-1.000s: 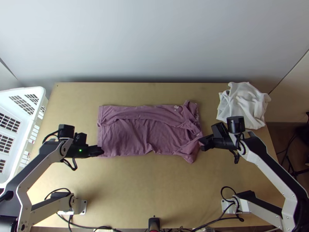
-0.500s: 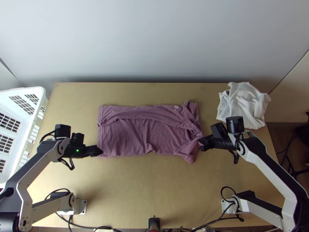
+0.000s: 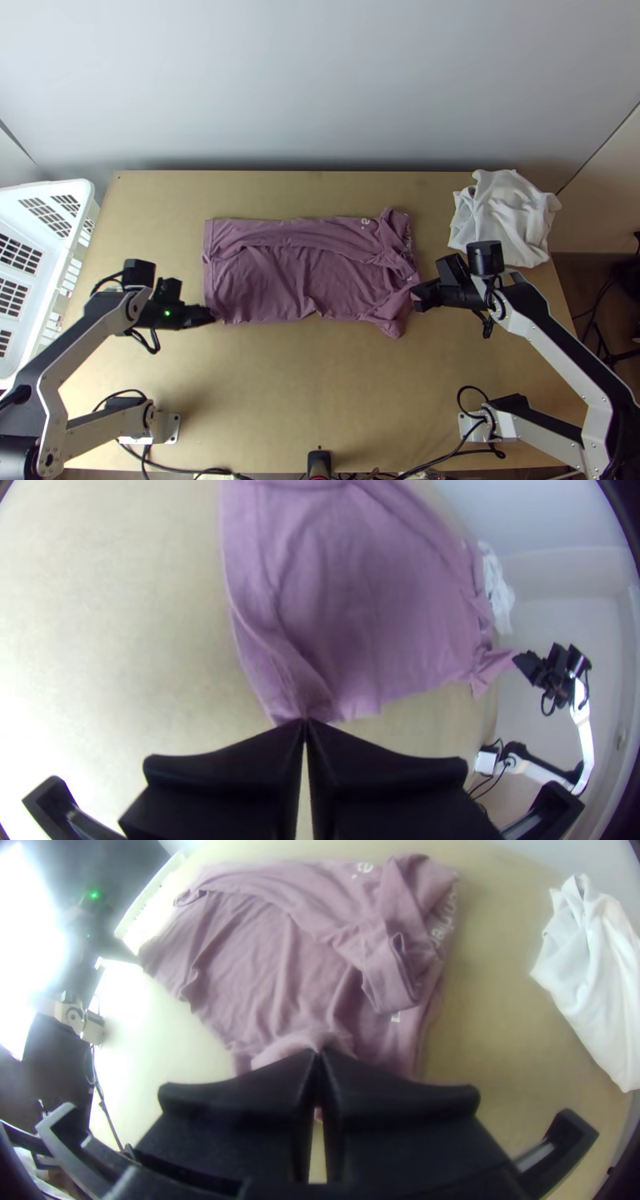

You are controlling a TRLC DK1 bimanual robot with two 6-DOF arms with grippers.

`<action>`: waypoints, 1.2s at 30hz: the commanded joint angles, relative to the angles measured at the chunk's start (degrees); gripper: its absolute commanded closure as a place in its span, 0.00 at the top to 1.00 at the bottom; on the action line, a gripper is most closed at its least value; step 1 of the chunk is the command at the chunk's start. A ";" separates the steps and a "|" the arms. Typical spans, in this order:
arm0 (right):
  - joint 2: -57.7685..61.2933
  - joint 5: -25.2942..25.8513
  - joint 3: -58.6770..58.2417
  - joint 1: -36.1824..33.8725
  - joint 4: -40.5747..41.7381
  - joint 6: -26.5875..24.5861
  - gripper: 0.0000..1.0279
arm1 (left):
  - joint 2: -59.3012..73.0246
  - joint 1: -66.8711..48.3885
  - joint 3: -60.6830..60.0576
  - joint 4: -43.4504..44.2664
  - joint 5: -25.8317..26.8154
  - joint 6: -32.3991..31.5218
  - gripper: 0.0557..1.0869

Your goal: Fold the t-shirt

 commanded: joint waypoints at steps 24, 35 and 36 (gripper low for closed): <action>12.60 2.65 15.30 -3.83 11.89 8.86 0.03 | 13.16 3.17 25.84 3.16 1.24 -17.15 0.03; 22.27 3.00 21.54 -6.73 17.43 11.41 0.03 | 25.38 5.36 34.11 4.57 0.10 -17.33 0.03; 23.41 3.09 22.25 -6.99 17.60 11.41 0.03 | 26.08 5.63 35.16 4.57 0.01 -17.59 0.03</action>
